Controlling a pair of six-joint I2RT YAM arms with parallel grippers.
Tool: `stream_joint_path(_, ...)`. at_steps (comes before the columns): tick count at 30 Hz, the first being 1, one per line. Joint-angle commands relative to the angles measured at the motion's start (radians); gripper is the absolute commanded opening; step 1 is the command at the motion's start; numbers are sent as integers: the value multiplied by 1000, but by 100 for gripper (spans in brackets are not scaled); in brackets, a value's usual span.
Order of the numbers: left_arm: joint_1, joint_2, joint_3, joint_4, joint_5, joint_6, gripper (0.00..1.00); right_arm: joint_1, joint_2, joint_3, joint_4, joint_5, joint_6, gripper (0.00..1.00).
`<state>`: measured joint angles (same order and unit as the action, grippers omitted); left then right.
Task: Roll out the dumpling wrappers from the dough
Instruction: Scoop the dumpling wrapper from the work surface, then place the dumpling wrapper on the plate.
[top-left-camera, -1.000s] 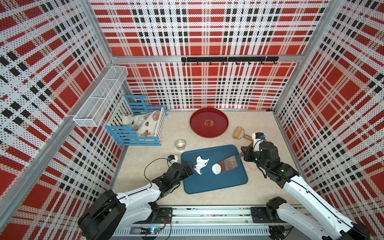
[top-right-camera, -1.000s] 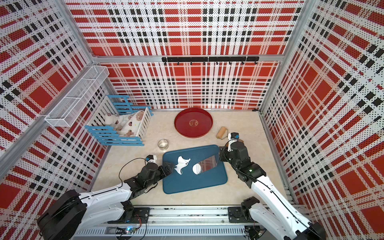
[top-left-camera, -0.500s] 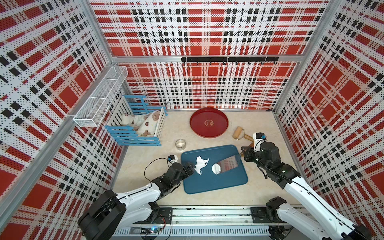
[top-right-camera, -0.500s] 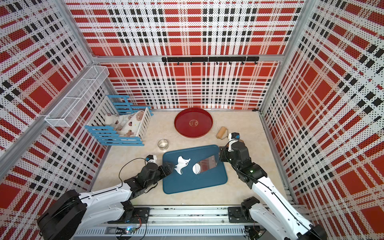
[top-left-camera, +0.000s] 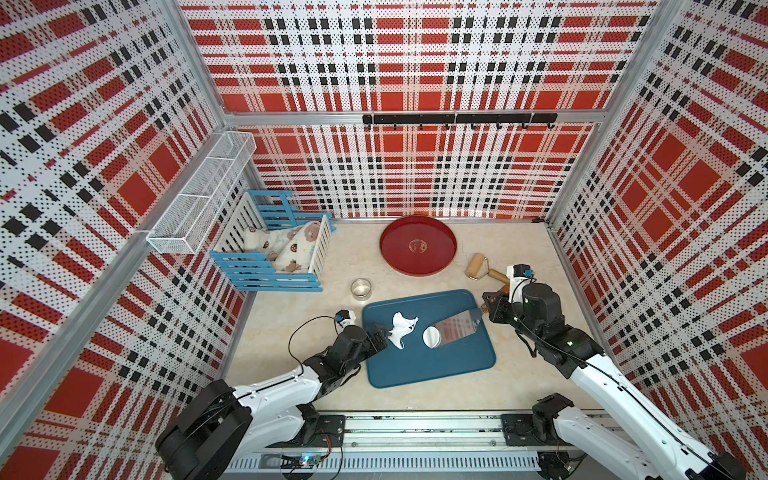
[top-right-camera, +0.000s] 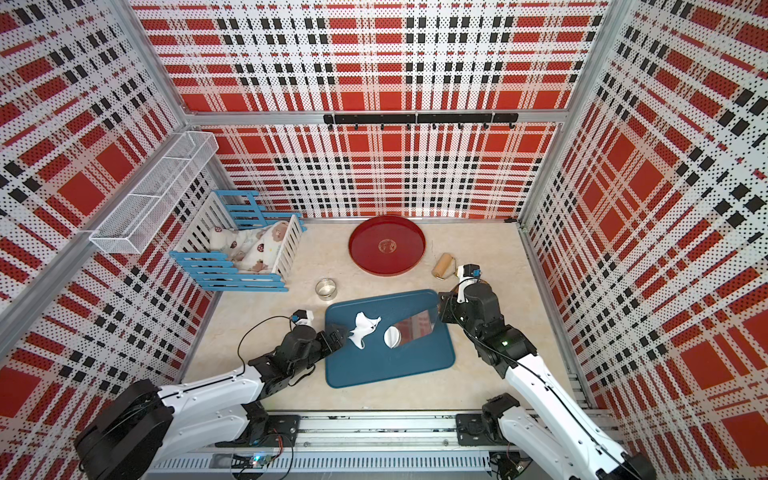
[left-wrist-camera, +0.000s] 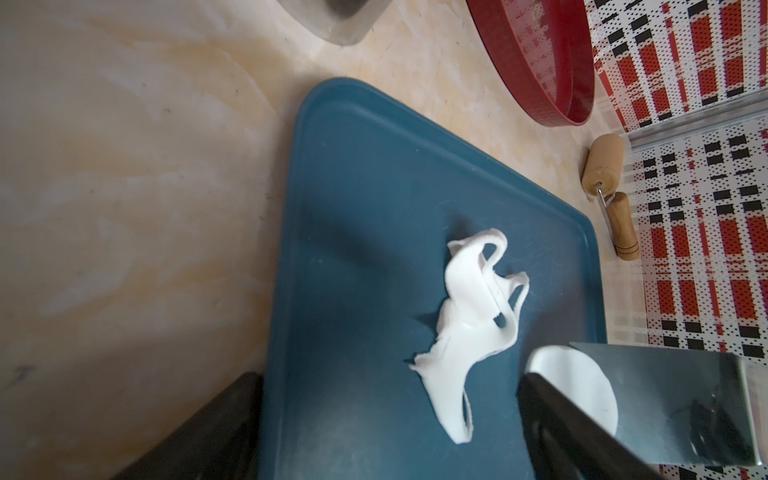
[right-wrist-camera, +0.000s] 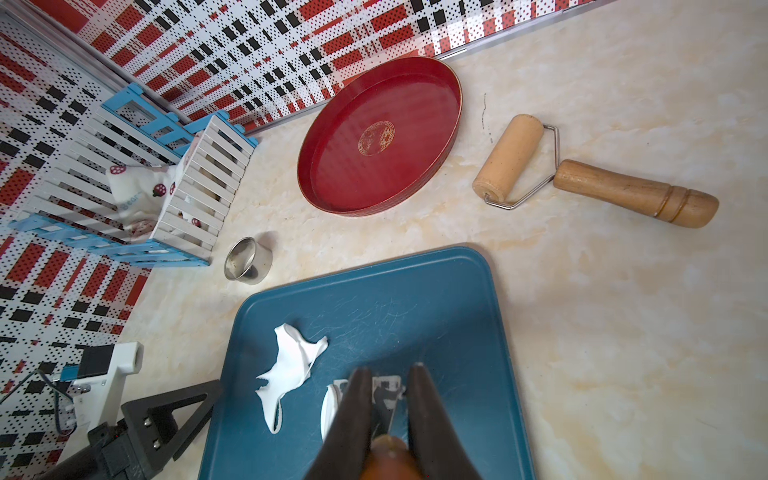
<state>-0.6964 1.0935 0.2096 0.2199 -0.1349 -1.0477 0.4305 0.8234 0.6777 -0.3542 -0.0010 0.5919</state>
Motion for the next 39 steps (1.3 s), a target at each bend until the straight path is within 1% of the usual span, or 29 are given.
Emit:
stream_joint_path(1,0,5,-20,7,18,-6,99,-8,-23,42,26,-12,10,0)
stream_joint_path(8,0,2,-21,6,16,-7,99,-9,-29,57,18,-11,11,0)
stream_joint_path(13,0,-13,-21,-6,-9,-14,100,-11,-19,96,23,-16,18,0)
stream_joint_path(18,6,-66,-39,-39,-57,-36,99,-13,20,155,49,-27,30,0)
stream_joint_path(20,8,-109,-41,-80,-86,-41,99,-15,50,187,65,-26,34,0)
stream_joint_path(26,18,-261,-29,-217,-162,-30,99,-38,193,288,136,-13,40,0)
stream_joint_path(30,39,-339,-27,-259,-161,8,99,-103,321,354,213,-73,78,0)
stream_joint_path(31,43,-350,-28,-257,-154,22,99,-119,353,373,239,-89,89,0)
stream_joint_path(34,50,-370,-29,-244,-145,56,99,-132,449,429,297,-63,99,0)
stream_joint_path(39,61,-351,-32,-192,-118,95,99,-145,622,550,340,-15,106,0)
